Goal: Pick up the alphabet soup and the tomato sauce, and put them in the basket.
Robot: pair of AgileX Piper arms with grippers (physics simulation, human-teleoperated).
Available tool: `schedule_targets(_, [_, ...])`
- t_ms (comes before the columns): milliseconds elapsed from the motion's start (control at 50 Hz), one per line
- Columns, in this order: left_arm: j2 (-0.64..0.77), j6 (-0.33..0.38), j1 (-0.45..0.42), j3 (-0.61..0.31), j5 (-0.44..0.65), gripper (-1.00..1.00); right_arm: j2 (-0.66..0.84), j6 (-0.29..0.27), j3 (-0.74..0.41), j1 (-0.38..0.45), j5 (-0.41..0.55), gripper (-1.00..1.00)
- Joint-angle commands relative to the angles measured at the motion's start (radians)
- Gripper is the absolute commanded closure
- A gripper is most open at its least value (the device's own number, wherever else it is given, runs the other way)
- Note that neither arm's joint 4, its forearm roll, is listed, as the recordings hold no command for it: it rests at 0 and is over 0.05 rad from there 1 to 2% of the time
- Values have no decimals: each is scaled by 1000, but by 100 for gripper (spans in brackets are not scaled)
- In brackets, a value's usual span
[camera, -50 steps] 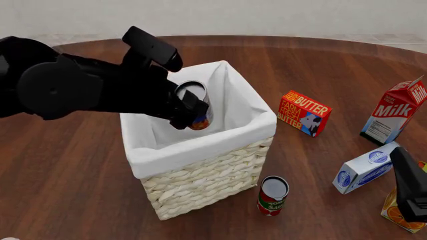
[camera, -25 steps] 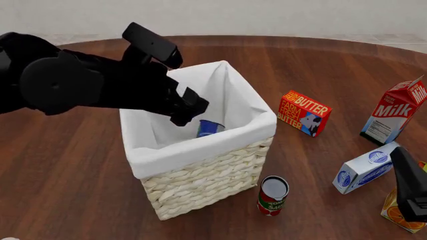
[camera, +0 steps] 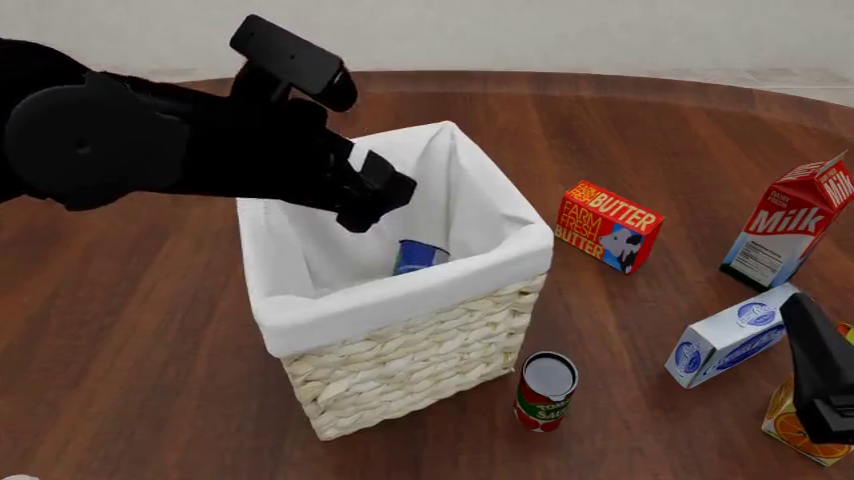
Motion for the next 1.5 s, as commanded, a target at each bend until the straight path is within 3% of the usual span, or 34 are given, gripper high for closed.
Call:
schedule_targets(20, [-20,6,2,-20,13,-100,0,-4,0,1,0,-100])
schedule_targets(460, [-93,-37,22,-26,-21,-100,0,-11,0,6,0,-100])
schedule_targets(1160, [-203,-104,41,-135,-57,-100,0,-25,0,9,2,-100])
schedule_targets(1500, [-245,-184,33,-98,-146,-100,0,-42,0,5,2,-100])
